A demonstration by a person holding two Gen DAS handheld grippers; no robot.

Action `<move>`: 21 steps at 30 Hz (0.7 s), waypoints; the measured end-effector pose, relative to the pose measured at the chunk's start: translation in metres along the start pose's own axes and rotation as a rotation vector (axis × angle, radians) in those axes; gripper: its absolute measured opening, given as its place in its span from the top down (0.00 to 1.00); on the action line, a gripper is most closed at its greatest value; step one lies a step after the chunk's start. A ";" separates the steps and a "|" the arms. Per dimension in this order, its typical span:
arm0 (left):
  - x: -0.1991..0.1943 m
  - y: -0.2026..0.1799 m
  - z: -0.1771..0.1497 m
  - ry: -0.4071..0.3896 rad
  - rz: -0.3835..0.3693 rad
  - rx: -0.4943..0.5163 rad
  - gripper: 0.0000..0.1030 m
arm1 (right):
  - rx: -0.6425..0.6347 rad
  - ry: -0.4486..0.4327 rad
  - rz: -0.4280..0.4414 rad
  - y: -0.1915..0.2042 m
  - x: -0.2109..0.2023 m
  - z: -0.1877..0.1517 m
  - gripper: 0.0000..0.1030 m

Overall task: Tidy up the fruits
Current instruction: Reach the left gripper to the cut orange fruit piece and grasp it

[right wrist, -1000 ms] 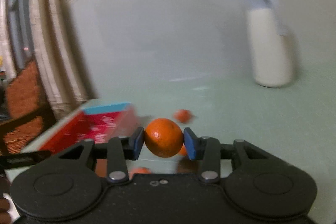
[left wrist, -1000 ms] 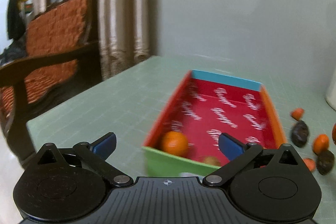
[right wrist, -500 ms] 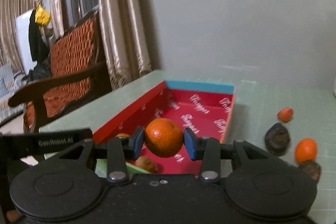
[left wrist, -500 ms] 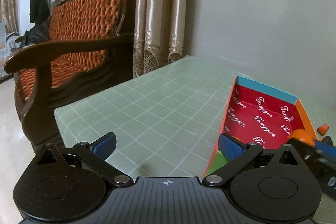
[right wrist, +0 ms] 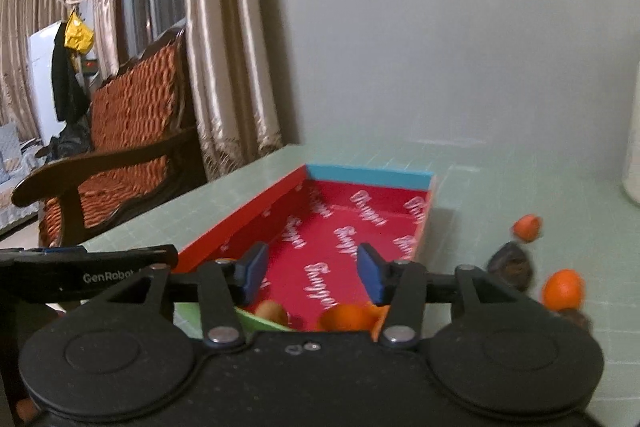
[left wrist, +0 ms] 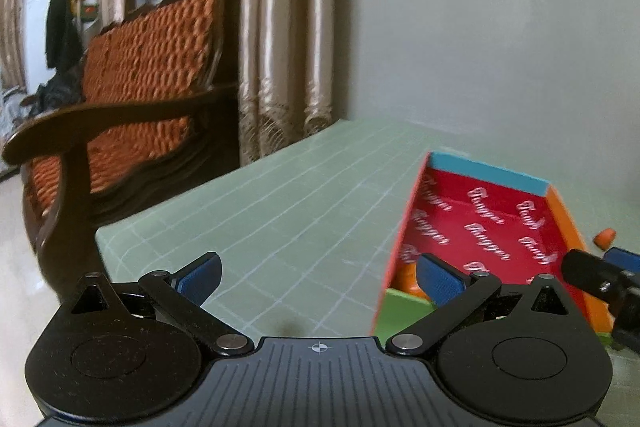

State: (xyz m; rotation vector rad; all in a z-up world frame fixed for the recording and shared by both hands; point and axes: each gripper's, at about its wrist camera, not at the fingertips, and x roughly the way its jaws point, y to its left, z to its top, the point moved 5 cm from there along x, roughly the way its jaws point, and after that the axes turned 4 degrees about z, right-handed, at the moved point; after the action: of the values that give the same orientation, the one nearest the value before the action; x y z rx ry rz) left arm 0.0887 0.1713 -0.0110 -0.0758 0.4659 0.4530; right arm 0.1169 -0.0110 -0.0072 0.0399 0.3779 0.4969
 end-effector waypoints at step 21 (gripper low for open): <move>-0.070 -0.127 -0.014 -0.196 -0.358 0.220 0.01 | 0.186 -0.114 -0.440 -0.163 -0.096 -0.042 0.28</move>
State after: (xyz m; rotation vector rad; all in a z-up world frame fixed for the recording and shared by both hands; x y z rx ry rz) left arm 0.0826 0.0261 0.0041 0.0968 0.2981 0.0542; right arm 0.0983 -0.2022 -0.0340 0.1610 0.3085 0.0235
